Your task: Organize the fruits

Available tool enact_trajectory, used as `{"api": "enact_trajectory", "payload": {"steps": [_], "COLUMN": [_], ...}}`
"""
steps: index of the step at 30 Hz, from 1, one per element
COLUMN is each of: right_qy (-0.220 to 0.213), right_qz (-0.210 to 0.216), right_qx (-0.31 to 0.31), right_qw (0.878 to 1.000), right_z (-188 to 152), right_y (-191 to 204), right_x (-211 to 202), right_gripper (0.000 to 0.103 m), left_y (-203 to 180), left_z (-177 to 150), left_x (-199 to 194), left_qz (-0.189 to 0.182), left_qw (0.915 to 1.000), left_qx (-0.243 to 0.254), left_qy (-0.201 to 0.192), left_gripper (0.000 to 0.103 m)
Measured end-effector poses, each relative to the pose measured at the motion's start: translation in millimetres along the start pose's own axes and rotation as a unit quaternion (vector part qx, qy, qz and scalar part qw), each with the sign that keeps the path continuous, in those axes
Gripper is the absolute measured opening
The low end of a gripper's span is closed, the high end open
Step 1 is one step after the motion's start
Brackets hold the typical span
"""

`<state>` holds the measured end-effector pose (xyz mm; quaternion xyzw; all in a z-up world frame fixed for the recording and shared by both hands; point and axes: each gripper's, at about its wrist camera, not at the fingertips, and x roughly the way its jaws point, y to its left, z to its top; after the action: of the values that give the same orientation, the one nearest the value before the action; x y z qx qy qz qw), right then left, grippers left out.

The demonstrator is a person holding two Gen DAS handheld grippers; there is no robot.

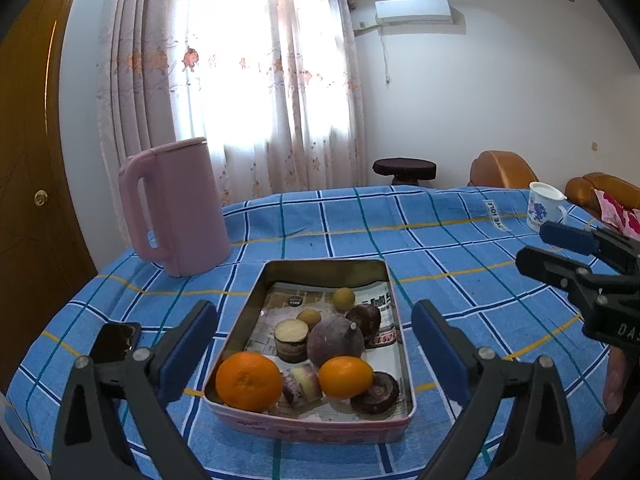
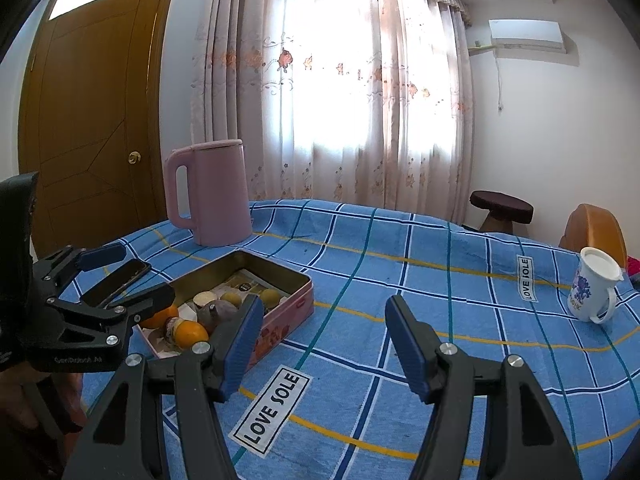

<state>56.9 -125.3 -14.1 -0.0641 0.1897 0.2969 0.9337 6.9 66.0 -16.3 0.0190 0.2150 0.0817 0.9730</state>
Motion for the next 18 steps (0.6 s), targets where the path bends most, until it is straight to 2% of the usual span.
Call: {"api": "enact_trajectory", "payload": {"steps": [10, 18], "right_qy": [-0.013, -0.023], "right_qz": [-0.013, -0.018], "right_qx": [0.007, 0.003], "right_qw": [1.000, 1.000], "right_z": [1.4, 2.7], "right_y": [-10.9, -10.9], "right_x": [-11.0, -18.5], "right_gripper": [0.065, 0.066], "left_y": [-1.1, -3.0], "left_z": [9.6, 15.8], "left_x": [-15.4, -20.2], "left_qz": [0.000, 0.007], "left_qw": [0.9996, 0.9994], "left_qx": [-0.003, -0.008], "left_qy": [-0.026, -0.032], "left_gripper": [0.103, 0.103]}}
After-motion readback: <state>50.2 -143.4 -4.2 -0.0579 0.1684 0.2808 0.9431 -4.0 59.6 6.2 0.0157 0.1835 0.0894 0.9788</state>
